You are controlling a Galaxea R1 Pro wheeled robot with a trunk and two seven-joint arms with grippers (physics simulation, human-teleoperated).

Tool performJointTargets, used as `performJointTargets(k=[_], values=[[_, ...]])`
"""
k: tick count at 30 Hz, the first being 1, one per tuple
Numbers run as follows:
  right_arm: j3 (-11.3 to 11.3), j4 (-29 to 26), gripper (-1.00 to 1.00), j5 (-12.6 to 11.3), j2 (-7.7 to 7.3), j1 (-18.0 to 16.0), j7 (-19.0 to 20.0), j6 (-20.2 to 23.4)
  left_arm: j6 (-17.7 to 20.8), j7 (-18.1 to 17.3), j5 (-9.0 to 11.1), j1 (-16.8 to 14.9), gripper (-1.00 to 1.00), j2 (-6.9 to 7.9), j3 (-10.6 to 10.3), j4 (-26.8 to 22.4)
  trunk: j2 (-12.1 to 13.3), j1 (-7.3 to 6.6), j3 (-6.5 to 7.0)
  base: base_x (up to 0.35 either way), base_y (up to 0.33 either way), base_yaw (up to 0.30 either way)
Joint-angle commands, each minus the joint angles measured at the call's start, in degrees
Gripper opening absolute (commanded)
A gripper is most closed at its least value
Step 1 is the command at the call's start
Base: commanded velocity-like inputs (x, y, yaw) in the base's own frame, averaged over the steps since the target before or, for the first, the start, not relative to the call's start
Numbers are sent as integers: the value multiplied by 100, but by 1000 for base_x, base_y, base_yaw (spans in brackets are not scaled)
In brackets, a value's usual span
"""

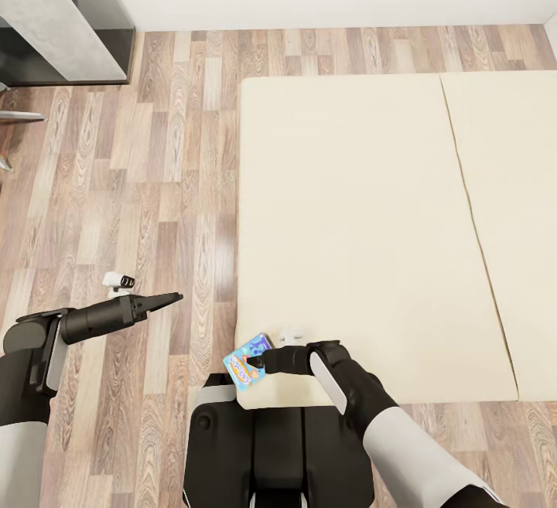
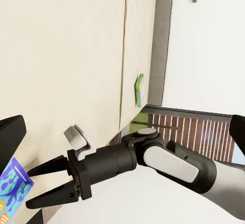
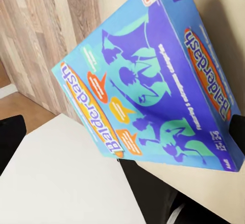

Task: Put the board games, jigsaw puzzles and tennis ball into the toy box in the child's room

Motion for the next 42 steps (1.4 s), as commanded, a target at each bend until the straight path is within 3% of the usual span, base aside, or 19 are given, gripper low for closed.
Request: performJointTargets(k=[1,42], values=[[1,-4,100,-5,0,-2,5,25,61,-26,-7,-1,100,1,0,-1,-9,3,-6,0,0,0],[-7,5,100,-22,0,-2,3,59,61,-26,1,-1,100,-6,-8,-1,-9,3,-6,0,21,0]])
